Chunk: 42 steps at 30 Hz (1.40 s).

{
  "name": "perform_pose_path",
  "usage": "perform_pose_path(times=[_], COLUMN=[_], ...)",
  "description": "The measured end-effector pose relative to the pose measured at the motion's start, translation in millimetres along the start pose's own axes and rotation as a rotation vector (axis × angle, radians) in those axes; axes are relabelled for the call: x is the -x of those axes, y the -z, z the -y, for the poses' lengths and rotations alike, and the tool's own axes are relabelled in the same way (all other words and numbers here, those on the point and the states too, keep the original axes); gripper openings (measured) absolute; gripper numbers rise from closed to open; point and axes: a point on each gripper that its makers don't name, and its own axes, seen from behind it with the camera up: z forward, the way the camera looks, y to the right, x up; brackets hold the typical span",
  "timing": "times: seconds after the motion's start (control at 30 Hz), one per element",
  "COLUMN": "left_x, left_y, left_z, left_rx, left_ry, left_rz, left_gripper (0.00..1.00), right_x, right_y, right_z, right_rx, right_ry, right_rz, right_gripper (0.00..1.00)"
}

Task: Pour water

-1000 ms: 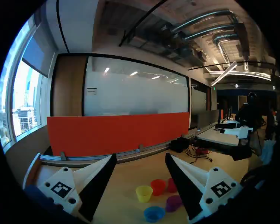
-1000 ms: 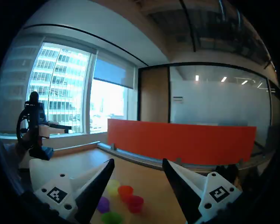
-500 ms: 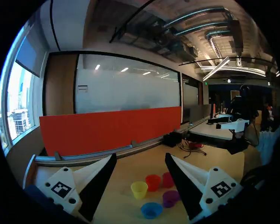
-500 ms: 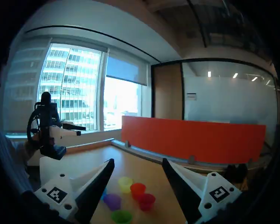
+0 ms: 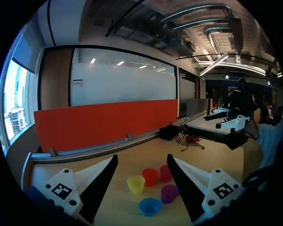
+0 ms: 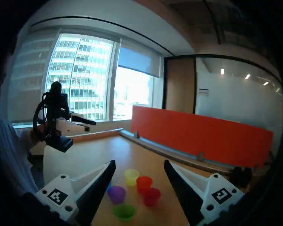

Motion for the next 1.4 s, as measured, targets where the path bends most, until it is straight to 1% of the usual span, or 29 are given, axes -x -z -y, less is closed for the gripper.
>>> perform_pose_path(times=[0.2,0.4,0.6,0.8,1.2,1.4], left_x=[17,36,51,65,101,121], left_y=[-2.5,-3.7,-5.5,-7.6,-15.0,-19.4], left_z=[0.4,0.6,-1.7,-5.4,-13.2,-13.6], left_rx=[0.010,0.016,0.024,0.035,0.055,0.051], left_ry=[-0.004,-0.009,-0.021,-0.017,-0.022,-0.023], left_rz=[0.026,0.063,0.084,0.103,0.163,0.198], left_gripper=[0.96,0.96,0.96,0.96,0.96,0.96], right_x=[14,31,46,62,97,114], right_y=[-1.2,-2.1,-2.5,-2.9,-4.4,-4.9], right_z=[7,8,13,15,15,16], right_rx=[-0.034,-0.054,-0.078,-0.093,-0.113,-0.124], right_ry=[0.023,0.019,0.017,0.023,0.032,0.030], right_rz=[0.036,0.070,0.102,0.134,0.192,0.223], right_gripper=[1.00,1.00,1.00,1.00,1.00,1.00])
